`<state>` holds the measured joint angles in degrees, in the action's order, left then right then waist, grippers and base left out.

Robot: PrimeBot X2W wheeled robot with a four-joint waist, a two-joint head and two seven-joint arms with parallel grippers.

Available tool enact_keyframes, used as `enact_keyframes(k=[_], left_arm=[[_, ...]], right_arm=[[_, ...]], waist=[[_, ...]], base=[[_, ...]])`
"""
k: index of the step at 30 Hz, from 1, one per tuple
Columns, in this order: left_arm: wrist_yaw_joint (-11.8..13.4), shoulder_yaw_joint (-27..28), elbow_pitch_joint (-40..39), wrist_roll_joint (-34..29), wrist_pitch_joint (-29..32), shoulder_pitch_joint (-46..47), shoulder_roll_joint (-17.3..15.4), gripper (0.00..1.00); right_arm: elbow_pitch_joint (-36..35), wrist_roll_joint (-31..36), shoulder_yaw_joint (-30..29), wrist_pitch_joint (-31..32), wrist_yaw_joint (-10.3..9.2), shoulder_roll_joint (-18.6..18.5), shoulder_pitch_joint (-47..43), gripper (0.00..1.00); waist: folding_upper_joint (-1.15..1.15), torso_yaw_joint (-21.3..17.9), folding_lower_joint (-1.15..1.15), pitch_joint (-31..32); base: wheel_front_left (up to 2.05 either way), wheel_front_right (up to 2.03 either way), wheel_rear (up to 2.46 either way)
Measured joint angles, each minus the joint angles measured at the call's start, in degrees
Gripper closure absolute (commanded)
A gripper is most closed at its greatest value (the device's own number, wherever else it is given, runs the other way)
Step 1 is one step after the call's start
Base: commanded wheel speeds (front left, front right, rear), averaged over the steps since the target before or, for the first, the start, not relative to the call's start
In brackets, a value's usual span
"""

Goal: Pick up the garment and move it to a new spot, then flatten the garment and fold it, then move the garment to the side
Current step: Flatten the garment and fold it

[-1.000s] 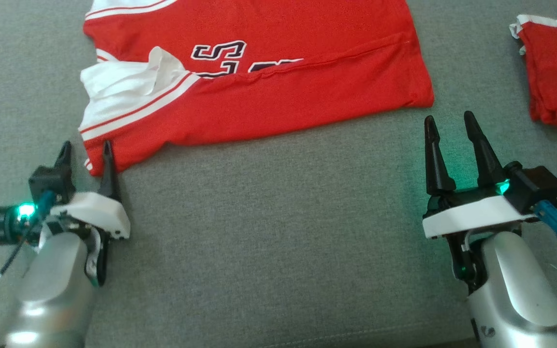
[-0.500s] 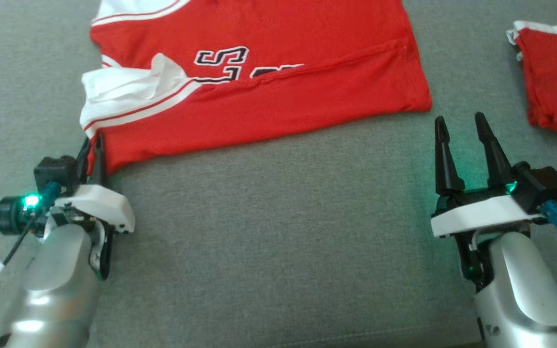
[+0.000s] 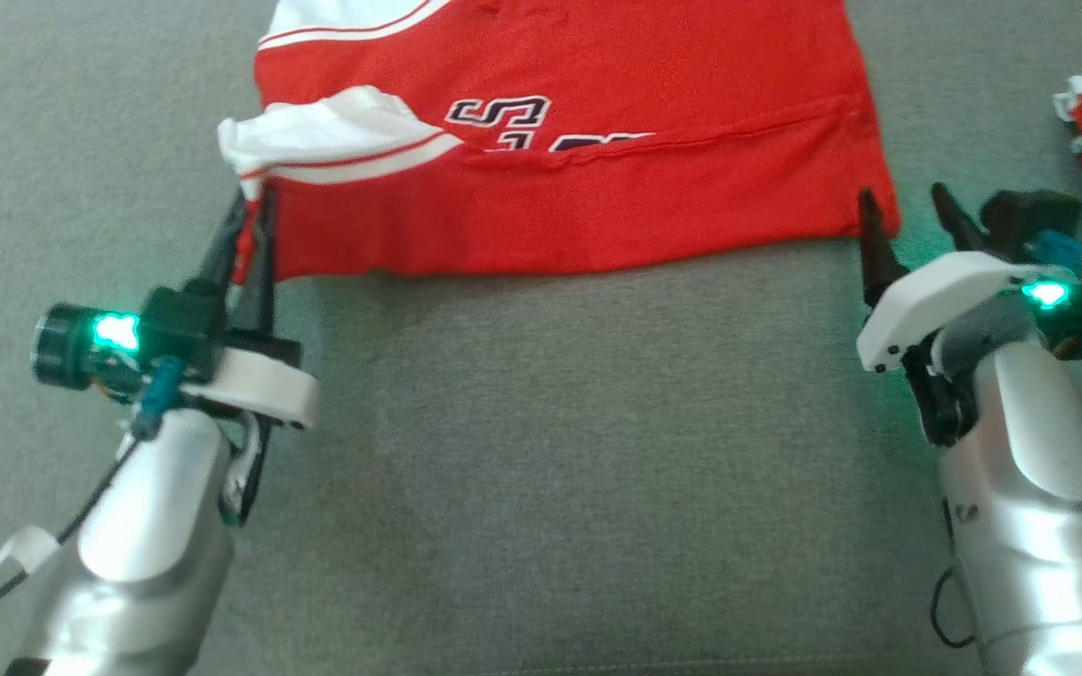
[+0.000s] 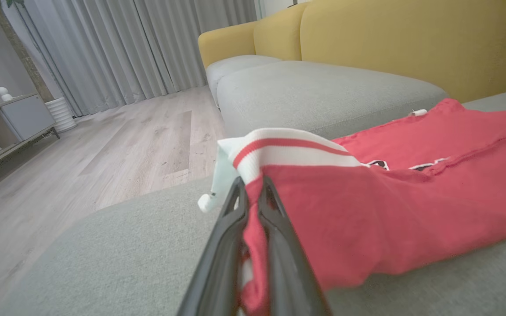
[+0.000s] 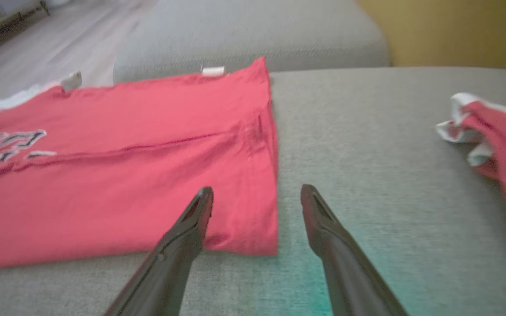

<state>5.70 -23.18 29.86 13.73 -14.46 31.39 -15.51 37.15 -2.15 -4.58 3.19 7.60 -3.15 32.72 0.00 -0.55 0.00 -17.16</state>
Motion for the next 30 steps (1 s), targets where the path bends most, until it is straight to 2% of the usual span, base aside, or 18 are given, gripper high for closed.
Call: enact_keyframes(k=[5, 10, 11, 12, 20, 24, 30], left_arm=[[-0.29, -1.40, -1.78, -1.32, 0.00, -0.38, 0.26, 1.00], [-0.75, -1.71, -2.45, -1.69, 0.00, -0.40, 0.92, 1.00], [-1.00, -1.76, -2.44, -1.69, 0.00, -0.40, 1.04, 1.00], [-1.00, -1.76, -2.36, -1.69, 0.00, -0.41, 1.10, 1.00], [-1.23, -1.36, 2.65, -1.60, -0.05, -3.90, 0.27, 1.00], [-2.00, -1.45, 4.37, -1.03, 1.11, -8.38, -1.78, 1.00], [-3.46, -2.67, 2.52, 0.08, 4.45, -13.32, -3.82, 1.00]], right_arm=[[8.50, 5.50, -2.41, 3.44, 0.00, 0.04, 3.82, 0.00], [12.79, 11.74, -4.80, 5.10, 0.00, -0.04, 7.88, 0.00], [13.52, 12.14, -4.97, 5.19, 0.00, -0.09, 8.34, 0.59], [13.88, 12.78, -5.02, 5.14, 0.00, -0.09, 8.51, 1.00], [18.14, 14.60, -3.93, 2.24, 0.00, 0.07, 6.94, 1.00], [19.63, 12.88, -2.90, 0.78, 0.00, 0.10, 3.41, 1.00], [20.16, 7.32, 1.04, 1.37, 0.00, 0.18, -0.67, 1.00]], waist=[[0.00, 1.58, 0.00, -0.81], [0.00, 2.63, 0.00, -1.12], [0.00, 2.77, 0.00, -1.06], [0.00, 2.83, 0.00, -0.96], [0.00, 1.86, 0.00, 2.72], [0.00, 0.61, -0.01, 6.28], [0.00, -1.45, -0.02, 10.65]], base=[[0.00, 0.00, 0.00], [0.00, 0.00, 0.00], [0.00, 0.00, 0.00], [0.00, 0.00, 0.00], [0.00, 0.00, 0.00], [0.00, 0.00, 0.00], [0.00, 0.00, 0.00]])
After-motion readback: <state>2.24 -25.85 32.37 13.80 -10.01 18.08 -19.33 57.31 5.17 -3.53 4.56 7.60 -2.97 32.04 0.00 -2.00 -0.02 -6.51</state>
